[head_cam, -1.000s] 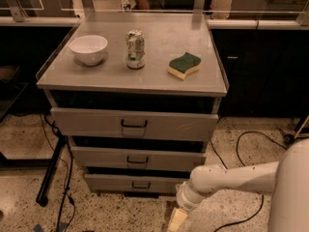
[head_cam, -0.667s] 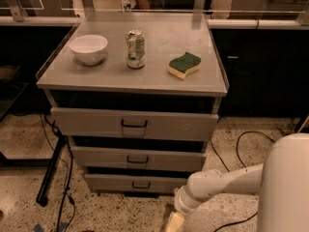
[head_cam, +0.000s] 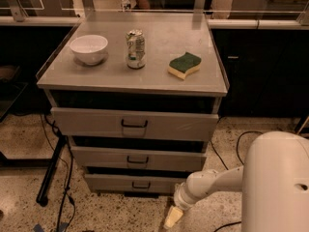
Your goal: Open bottom drawer
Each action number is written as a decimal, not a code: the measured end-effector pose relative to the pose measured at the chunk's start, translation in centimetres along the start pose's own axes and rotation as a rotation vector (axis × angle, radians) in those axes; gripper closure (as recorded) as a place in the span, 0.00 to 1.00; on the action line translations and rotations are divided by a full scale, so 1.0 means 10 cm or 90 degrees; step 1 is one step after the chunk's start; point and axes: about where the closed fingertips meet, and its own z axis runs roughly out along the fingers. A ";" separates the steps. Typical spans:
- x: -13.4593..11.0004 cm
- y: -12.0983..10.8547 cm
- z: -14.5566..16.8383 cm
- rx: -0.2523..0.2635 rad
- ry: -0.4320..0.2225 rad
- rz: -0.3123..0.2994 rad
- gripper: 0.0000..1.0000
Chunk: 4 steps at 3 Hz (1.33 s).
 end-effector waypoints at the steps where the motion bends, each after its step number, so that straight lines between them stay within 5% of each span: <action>1: 0.01 -0.13 0.13 0.024 0.013 0.002 0.00; 2: 0.01 -0.43 0.37 0.057 0.026 0.017 0.00; 4: 0.06 -0.49 0.42 0.056 0.002 0.024 0.00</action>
Offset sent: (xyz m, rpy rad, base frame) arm 0.0559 0.0036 -0.0415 -0.0939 -0.0997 -0.0548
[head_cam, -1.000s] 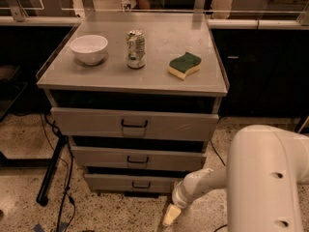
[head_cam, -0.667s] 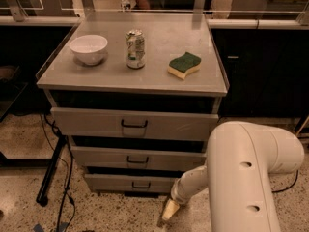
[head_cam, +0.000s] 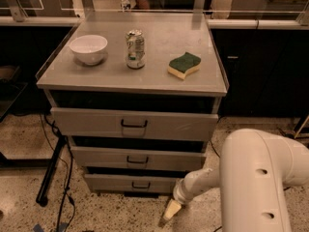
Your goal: Open bottom drawer
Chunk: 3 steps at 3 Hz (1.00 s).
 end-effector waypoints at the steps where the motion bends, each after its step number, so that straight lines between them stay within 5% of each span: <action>1: 0.06 -0.12 0.08 0.001 -0.022 0.012 0.00; 2: 0.06 -0.46 0.37 0.004 -0.037 0.008 0.00; 3: 0.03 -0.53 0.45 0.005 -0.030 0.002 0.00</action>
Offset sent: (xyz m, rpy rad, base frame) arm 0.0363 -0.0194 -0.0287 0.0715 -0.0241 -0.0420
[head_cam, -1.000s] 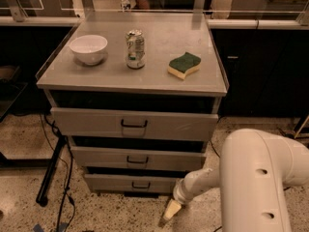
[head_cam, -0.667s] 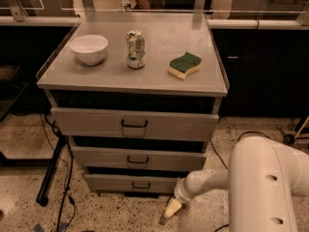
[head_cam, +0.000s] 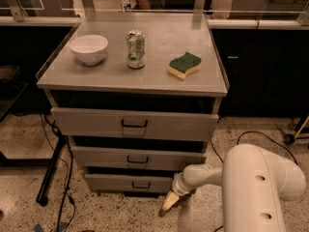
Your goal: Open bottom drawer
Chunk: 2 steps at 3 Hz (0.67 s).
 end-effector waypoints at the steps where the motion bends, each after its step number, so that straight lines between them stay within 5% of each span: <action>1: -0.02 -0.07 0.07 0.000 0.007 -0.005 0.00; 2: 0.00 -0.09 0.18 -0.007 0.015 -0.002 0.00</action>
Offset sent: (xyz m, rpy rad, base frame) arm 0.0175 0.0033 -0.0351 -0.0289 0.0433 0.0027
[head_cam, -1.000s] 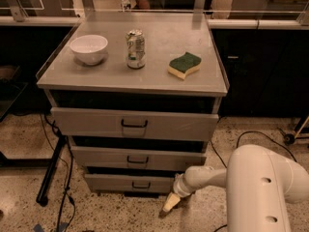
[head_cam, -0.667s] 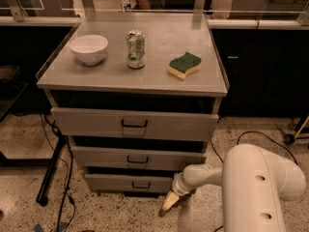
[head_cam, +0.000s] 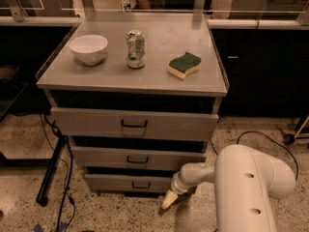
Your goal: Open bottom drawer
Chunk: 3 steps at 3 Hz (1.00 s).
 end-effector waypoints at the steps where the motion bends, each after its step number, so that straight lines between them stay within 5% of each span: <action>1: 0.06 0.01 0.16 -0.013 0.015 0.003 0.00; 2: 0.10 0.03 0.26 -0.024 0.026 0.003 0.00; 3: 0.16 0.04 -0.03 -0.016 0.023 -0.011 0.00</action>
Offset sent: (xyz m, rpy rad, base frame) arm -0.0019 0.0033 -0.0388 -0.0389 0.0739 0.0218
